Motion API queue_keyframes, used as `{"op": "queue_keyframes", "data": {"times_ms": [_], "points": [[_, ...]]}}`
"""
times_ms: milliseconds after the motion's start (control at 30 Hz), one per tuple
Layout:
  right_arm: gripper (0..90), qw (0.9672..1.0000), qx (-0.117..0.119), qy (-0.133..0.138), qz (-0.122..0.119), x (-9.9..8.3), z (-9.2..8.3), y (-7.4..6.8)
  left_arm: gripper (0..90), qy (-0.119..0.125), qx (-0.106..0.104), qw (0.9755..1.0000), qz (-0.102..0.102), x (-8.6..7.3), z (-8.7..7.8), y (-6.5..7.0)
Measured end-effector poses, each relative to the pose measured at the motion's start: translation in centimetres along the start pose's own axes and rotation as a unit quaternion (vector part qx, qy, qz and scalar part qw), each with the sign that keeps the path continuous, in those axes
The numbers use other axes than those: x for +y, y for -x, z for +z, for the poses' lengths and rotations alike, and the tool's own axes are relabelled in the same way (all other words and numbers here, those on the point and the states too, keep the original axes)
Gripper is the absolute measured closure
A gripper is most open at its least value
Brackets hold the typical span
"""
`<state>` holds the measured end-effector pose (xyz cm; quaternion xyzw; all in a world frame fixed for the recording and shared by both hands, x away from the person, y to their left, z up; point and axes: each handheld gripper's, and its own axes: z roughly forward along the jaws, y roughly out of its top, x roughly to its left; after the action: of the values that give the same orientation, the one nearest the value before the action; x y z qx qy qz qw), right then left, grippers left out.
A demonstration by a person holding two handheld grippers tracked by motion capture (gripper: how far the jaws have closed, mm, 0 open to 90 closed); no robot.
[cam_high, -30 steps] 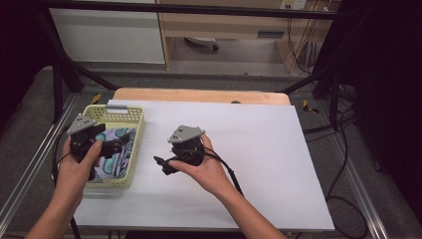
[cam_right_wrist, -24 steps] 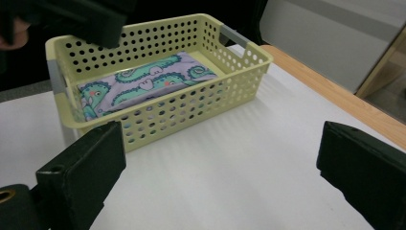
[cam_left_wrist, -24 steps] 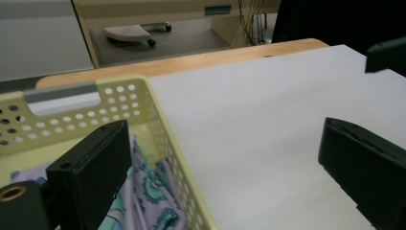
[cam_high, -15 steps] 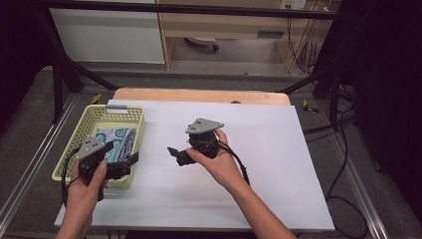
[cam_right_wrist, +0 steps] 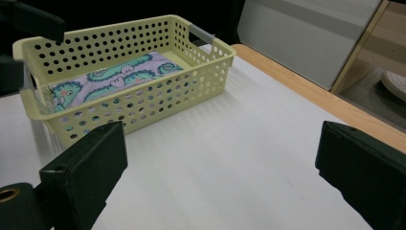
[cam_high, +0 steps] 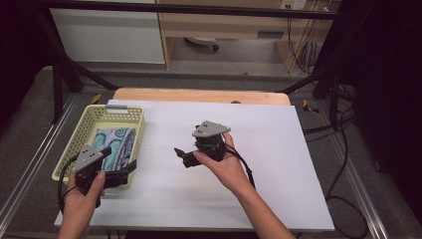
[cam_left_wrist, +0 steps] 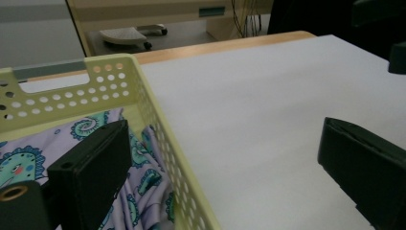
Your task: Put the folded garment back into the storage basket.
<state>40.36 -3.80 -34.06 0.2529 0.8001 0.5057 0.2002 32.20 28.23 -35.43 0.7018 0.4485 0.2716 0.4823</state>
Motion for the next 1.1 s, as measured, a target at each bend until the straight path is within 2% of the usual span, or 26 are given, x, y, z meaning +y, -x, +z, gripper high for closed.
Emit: {"op": "queue_keyframes", "data": {"times_ms": [300, 367, 633, 1100], "points": [[5.1, 0.9997, -0.021, 0.006, 0.013, -0.5, -2.1, 1.9, 4.8, 0.003, -0.001, 1.0, -0.009, -1.2, -0.3, -0.5], [3.6, 0.9991, -0.035, 0.007, 0.022, -1.0, -3.0, 2.8, 5.0, 0.005, -0.001, 0.9999, -0.013, -1.4, -0.4, -0.6], [2.6, 0.9977, -0.055, -0.003, 0.039, -2.4, -4.6, 4.5, 4.9, 0.0, -0.004, 0.9999, -0.012, -2.2, -0.7, -0.8], [2.5, 0.995, -0.081, -0.005, 0.059, -4.8, -7.4, 6.6, 5.1, -0.001, -0.005, 0.9999, -0.014, -2.6, -0.3, -0.3]]}}
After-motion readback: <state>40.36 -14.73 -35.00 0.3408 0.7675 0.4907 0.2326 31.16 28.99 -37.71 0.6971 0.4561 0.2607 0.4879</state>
